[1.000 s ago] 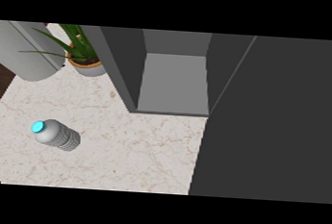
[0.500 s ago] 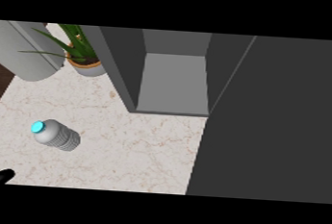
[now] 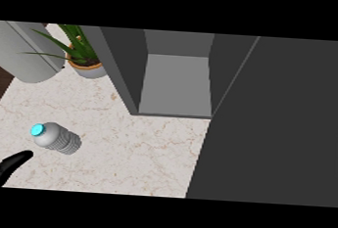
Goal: Pick up the bottled water, place it into the cabinet and close the cabinet
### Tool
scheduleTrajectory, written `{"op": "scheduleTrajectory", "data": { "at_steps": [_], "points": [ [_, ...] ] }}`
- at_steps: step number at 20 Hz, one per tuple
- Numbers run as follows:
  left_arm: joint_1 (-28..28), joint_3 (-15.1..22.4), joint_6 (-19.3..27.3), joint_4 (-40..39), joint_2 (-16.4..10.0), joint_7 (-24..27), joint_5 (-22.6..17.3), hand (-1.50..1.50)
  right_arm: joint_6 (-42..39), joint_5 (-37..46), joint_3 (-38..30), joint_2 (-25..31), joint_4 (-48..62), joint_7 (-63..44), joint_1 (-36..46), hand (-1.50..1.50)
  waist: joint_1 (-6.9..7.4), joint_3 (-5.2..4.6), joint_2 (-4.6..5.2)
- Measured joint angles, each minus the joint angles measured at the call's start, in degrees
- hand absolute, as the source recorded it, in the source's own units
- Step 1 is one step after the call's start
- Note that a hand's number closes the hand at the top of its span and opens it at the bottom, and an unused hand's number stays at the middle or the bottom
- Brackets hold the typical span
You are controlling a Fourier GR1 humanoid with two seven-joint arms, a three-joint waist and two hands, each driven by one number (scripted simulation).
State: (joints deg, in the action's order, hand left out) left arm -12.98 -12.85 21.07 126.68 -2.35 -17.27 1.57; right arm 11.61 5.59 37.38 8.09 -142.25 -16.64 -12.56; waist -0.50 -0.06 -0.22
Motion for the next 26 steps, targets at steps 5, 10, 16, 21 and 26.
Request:
{"op": "scheduleTrajectory", "data": {
  "at_steps": [5, 10, 16, 21, 26],
  "points": [
    [-0.05, -2.11, -1.48, -7.38, 0.65, 6.57, -1.87, -1.50, 1.37, 0.31, 0.50, 1.58, 0.00, 1.56, -0.47, -1.50, 0.02, -0.01, 0.03],
    [1.37, -3.05, -3.26, -15.62, 0.98, 12.14, -3.31, -1.50, 2.96, 0.63, 0.75, 1.32, 0.12, -0.99, 2.72, -1.50, 0.13, -0.02, 0.10],
    [2.35, -4.16, -5.16, -23.86, 1.25, 18.53, -4.73, -1.50, 3.92, 0.78, 1.00, 3.32, -0.05, -0.33, 2.28, -1.50, 0.03, 0.00, 0.09],
    [5.23, -4.49, -5.99, -31.84, 1.24, 23.44, -5.56, -1.50, 5.40, 0.97, 1.67, 4.18, -0.07, 0.35, 2.10, -1.50, -0.09, 0.01, 0.09],
    [8.27, -4.28, -6.19, -38.68, 1.21, 26.94, -5.95, -1.50, 6.08, 1.09, 2.29, 5.57, -0.16, 1.01, 1.90, -1.50, -0.14, 0.01, 0.10]
  ]
}}
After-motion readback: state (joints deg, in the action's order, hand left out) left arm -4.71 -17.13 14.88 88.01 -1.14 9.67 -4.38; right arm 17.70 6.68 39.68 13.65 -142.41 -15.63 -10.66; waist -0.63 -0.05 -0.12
